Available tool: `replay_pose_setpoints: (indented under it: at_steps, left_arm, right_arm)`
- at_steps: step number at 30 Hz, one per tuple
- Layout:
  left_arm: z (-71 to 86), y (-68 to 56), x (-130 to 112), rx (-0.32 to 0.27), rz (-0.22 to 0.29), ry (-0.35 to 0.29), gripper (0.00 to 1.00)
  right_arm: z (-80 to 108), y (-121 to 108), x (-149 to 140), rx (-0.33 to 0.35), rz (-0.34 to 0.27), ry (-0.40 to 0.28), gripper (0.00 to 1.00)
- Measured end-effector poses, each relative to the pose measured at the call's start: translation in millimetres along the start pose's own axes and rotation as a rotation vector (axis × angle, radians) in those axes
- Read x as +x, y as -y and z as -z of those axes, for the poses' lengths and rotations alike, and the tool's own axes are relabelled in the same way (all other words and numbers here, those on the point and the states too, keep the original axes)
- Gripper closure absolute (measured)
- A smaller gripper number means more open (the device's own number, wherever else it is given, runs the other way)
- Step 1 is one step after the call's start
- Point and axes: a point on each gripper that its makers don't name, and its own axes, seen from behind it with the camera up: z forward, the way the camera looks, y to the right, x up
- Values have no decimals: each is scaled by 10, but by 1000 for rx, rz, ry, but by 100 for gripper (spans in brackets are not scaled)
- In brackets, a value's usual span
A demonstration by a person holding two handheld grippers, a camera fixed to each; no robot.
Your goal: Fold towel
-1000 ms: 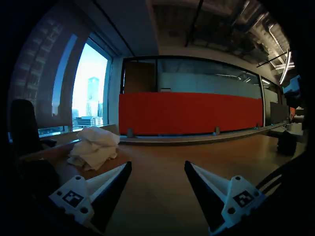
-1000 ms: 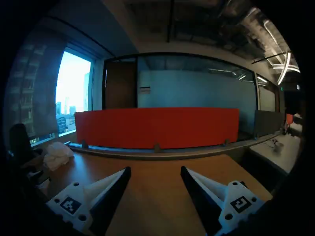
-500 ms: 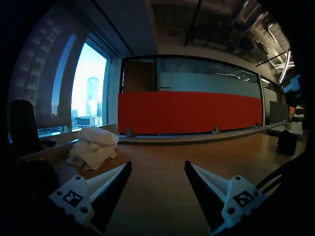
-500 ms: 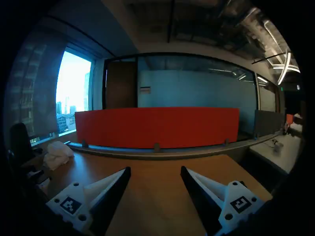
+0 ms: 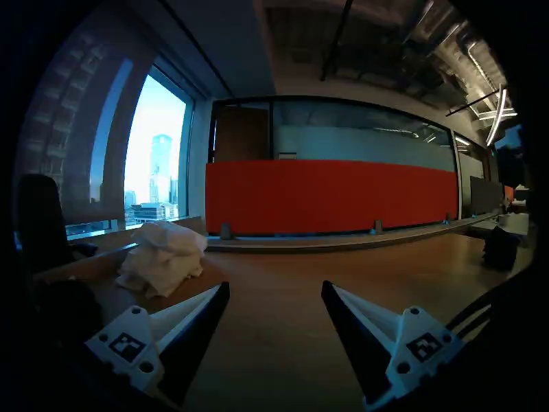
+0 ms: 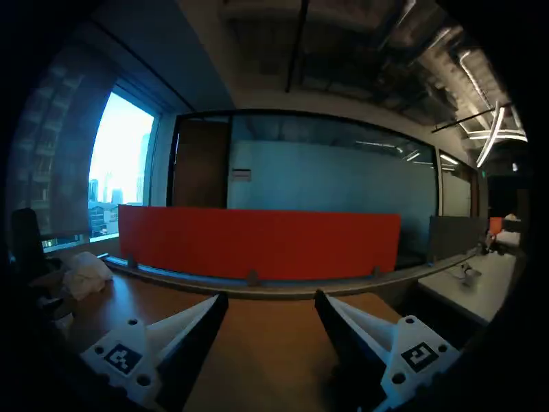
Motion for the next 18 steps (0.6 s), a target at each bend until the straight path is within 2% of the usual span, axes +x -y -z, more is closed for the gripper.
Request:
replay_pose_setpoints:
  at_steps: [8, 18]
  left_arm:
    - [1, 0, -7, 0, 0, 0, 1]
    - [1, -6, -15, 0, 0, 0, 0]
  right_arm:
    - [-55, -105, -51, -2, 6, -35, 2]
    - [-165, -147, -548, -10, -23, -24, 2]
